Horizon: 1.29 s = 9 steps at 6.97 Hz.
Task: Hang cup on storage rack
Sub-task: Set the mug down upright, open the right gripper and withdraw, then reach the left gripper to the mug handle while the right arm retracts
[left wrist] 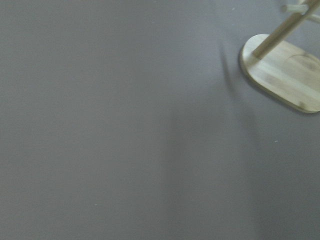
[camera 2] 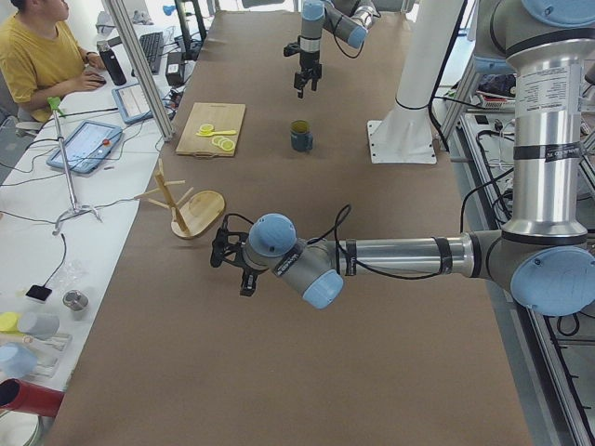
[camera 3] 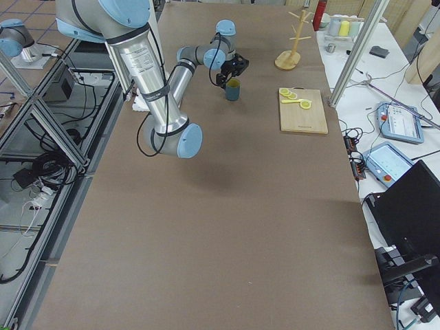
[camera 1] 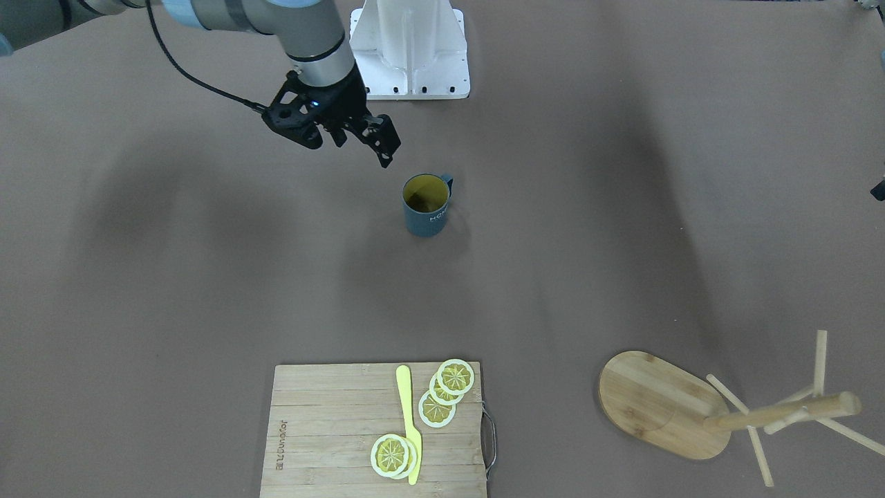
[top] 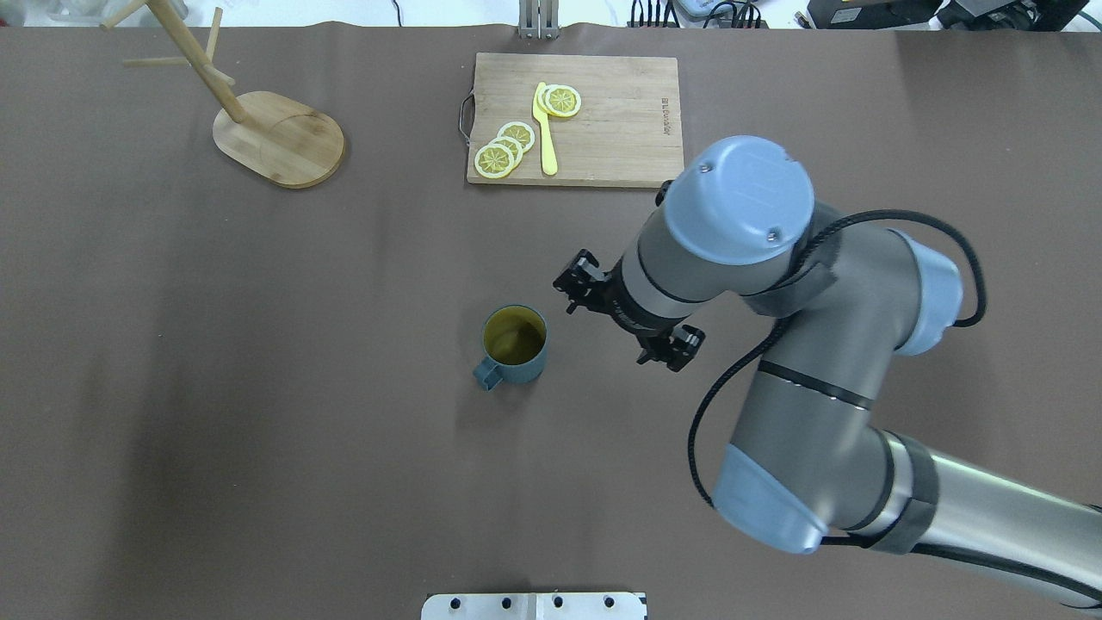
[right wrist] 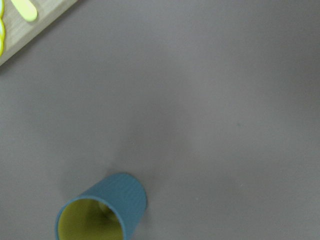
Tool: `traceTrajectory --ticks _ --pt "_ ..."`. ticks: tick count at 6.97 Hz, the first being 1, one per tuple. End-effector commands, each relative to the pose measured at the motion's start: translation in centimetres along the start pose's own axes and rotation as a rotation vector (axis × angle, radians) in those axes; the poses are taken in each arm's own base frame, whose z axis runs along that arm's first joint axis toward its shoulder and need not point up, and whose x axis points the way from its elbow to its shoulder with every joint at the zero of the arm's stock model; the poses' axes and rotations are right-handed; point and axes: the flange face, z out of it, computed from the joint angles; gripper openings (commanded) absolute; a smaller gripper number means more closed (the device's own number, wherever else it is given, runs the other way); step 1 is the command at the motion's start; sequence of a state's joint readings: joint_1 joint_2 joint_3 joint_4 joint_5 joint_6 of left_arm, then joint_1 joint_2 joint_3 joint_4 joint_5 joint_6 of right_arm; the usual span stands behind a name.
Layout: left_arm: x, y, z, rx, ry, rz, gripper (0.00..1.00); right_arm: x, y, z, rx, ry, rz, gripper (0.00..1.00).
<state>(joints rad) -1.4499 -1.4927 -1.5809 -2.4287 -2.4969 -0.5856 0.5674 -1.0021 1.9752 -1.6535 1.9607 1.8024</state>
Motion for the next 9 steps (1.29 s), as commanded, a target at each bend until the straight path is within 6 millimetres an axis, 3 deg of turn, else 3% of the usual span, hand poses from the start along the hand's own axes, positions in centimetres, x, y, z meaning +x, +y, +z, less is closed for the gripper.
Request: traceTrajectory --ticks 1,3,5,7,8,9 --pt "9.4 0.0 2.3 -0.001 0.134 0.131 0.97 4.6 -6.5 -1.7 0.032 0.035 -0.100 1.00" --pt "20.7 0.0 4.0 0.037 0.197 0.141 0.98 8.2 -11.6 -1.9 0.057 0.086 -0.192 1.00" --pt "26.9 0.1 7.8 0.016 0.238 0.198 0.97 11.4 -14.9 -2.0 0.067 0.129 -0.270 1.00" --pt "35.4 0.5 11.8 -0.031 0.308 0.280 0.93 13.9 -18.1 -2.3 0.072 0.166 -0.305 1.00" --pt "39.1 2.2 14.2 -0.023 0.321 0.313 0.88 15.5 -20.3 -2.0 0.063 0.193 -0.361 1.00" --pt "40.4 3.6 15.8 0.014 0.300 0.412 0.88 17.2 -22.9 -1.6 0.058 0.226 -0.408 1.00"
